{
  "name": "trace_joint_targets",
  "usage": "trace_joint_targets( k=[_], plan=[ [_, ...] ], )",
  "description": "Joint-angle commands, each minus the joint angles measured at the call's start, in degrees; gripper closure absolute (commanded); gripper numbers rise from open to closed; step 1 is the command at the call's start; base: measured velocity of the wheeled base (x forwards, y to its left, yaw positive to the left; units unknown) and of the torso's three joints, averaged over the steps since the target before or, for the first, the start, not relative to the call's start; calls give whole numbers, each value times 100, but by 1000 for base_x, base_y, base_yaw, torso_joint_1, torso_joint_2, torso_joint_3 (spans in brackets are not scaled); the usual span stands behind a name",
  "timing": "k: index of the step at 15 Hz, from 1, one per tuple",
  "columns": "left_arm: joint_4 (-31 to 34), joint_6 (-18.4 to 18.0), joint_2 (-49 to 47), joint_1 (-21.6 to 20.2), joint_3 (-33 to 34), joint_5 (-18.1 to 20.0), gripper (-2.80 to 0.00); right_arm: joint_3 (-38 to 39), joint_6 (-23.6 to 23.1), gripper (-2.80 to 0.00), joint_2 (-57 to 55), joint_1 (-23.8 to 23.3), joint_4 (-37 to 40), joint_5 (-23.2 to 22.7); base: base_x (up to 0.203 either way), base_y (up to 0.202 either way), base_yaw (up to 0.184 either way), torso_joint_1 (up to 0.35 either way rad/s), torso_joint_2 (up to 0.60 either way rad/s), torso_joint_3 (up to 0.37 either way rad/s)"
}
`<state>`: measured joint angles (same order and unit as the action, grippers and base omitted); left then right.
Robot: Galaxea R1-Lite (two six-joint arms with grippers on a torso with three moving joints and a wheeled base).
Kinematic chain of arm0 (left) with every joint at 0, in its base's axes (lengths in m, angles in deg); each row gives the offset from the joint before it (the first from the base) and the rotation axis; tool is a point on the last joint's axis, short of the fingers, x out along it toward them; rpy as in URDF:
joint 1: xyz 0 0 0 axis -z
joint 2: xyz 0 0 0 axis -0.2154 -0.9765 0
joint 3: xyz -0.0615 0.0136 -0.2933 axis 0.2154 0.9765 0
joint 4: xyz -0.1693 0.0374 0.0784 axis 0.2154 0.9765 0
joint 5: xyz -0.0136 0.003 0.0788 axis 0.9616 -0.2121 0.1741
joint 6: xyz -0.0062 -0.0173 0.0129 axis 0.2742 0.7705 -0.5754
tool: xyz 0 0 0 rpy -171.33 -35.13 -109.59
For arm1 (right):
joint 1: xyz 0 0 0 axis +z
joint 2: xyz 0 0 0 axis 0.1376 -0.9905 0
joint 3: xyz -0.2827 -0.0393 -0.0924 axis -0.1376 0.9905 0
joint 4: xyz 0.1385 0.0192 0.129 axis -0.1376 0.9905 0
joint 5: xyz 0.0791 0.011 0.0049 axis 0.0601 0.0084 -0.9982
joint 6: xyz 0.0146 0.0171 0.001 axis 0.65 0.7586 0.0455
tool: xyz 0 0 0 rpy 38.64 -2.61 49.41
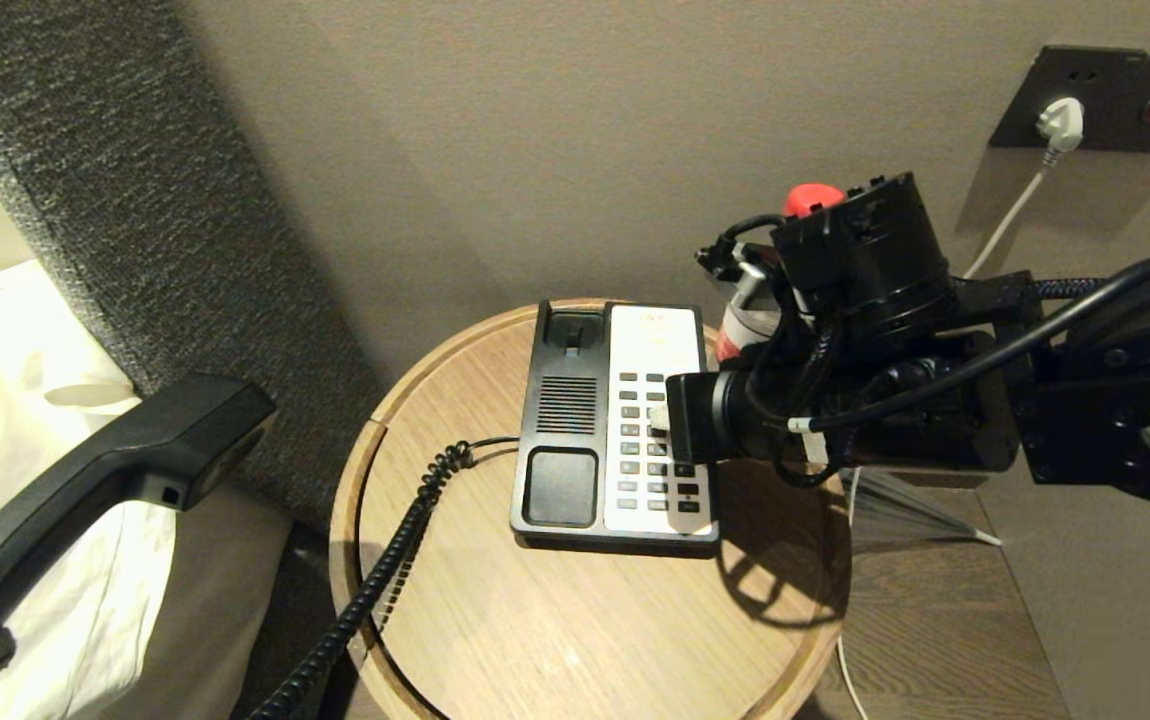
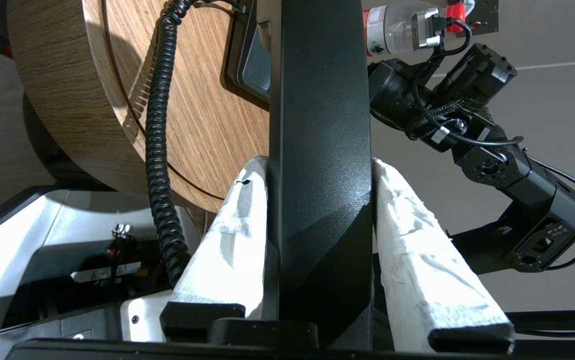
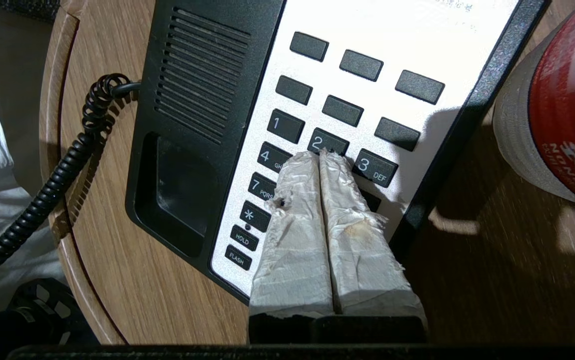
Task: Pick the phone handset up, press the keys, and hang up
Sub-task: Dial the number
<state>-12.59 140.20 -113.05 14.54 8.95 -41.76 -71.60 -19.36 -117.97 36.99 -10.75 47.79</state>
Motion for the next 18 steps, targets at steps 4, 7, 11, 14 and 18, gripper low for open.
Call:
trace_joint_targets(
  k=[4,7,11,14,18],
  plan=[
    [10,32,1,0,3,17,0,48,13,0,0,1,18,16,0,0,0,0,0,0],
    [10,32,32,0,22,26,0,56,13,0,-23,1,44,-10,0,0,0,0,0,0],
    [10,37,68,0,38,23,0,98,5,0,-90,1,39,6,0,0,0,0,0,0],
    [10,41,80,0,30,26,0,92,-5,0,-96,1,37,8,0,0,0,0,0,0],
    [10,41,89,0,47,19,0,87,4,0,58,10,48,-1,0,0,0,0,0,0]
  ],
)
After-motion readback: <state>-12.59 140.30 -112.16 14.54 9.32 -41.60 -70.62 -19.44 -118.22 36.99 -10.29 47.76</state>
